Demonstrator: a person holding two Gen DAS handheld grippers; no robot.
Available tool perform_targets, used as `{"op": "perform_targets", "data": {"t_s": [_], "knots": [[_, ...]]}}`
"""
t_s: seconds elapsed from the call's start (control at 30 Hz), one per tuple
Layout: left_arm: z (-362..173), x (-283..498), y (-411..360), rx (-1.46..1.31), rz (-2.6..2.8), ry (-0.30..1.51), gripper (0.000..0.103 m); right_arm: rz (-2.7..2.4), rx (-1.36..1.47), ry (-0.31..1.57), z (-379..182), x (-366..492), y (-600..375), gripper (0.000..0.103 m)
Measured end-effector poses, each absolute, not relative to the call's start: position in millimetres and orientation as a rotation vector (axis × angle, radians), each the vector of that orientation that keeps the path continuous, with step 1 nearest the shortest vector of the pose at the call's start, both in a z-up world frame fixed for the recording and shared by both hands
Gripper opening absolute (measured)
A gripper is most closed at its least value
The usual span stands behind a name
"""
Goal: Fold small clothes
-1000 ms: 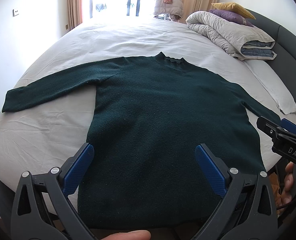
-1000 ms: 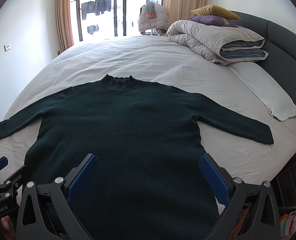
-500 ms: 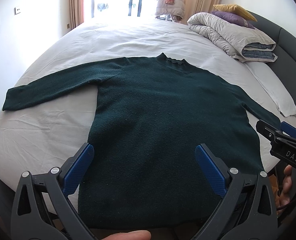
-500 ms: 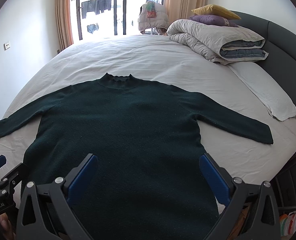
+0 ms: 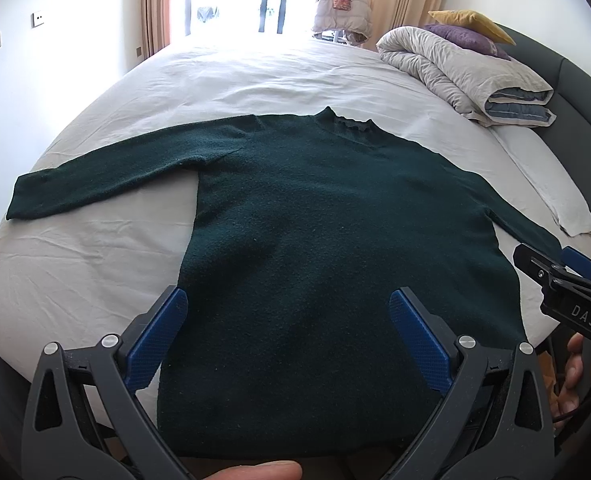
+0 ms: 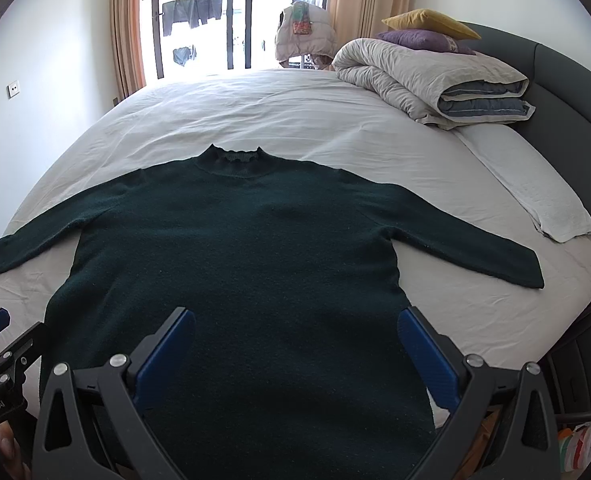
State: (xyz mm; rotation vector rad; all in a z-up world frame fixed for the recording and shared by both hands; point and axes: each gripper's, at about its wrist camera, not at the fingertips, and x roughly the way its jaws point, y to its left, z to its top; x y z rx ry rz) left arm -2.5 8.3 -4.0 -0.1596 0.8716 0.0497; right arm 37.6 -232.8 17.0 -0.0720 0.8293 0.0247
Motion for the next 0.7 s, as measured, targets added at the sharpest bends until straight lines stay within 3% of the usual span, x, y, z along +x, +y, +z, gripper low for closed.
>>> {"op": "perform_targets", "data": {"t_s": [0.7], "knots": [[-4.1, -3.2, 9.4, -0.167, 0.05, 0.876, 0.103, 0.025, -0.071, 0.831, 15.6, 36.8, -232.9, 0.103]]}}
